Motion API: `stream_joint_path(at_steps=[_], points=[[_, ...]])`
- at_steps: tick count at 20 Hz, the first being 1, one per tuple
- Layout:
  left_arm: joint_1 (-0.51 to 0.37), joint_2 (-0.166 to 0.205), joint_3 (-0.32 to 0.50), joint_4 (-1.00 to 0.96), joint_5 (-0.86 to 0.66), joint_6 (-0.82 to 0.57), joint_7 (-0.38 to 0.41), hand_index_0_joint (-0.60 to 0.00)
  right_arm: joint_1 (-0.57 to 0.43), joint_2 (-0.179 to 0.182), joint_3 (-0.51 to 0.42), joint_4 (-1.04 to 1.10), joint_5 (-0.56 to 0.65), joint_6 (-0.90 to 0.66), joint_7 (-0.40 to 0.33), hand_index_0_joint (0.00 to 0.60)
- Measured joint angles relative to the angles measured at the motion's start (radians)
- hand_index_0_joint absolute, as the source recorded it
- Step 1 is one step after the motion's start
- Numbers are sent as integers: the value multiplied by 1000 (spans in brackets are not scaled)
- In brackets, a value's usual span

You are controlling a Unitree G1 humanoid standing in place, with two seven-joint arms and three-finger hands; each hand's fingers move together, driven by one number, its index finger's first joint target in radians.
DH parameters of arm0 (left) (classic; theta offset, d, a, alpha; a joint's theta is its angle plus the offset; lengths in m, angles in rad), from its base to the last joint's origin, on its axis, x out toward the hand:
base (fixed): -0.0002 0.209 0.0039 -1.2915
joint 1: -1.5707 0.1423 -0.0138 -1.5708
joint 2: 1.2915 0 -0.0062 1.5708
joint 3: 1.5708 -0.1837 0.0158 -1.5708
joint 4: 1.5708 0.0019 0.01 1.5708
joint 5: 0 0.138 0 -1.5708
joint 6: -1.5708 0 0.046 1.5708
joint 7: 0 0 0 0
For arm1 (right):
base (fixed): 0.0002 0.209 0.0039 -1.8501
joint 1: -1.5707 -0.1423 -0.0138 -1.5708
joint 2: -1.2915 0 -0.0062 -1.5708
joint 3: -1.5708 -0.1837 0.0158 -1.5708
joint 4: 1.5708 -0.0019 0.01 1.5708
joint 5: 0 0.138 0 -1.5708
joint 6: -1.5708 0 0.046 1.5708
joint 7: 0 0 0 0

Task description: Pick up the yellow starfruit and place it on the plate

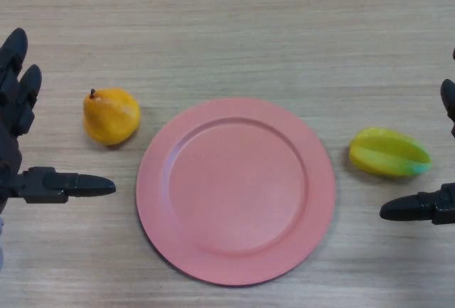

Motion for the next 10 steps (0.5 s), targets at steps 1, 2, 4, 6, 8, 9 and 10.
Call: stream_joint_path(at_steps=[1,2,4,6,8,9,10], points=[[0,0,0,0,-1,-9,0,0,0,0,6,0,-1,0,0,0],[-1,0,0,0,-2,-10,0,0,0,0,12,0,-1,0,0,0],[-2,0,0,0,-2,-10,0,0,0,0,13,0,-1,0,0,0],[-2,0,0,0,-2,-14,0,0,0,0,13,0,-1,0,0,0],[-3,0,0,1,-3,-17,0,0,-7,-1,13,30,-25,-11,0,0],[-3,1,0,3,-3,-19,0,0,-16,-4,13,54,-85,-25,0,0],[-3,1,0,5,-3,-20,2,0,-28,-11,13,84,-107,-48,0,0]])
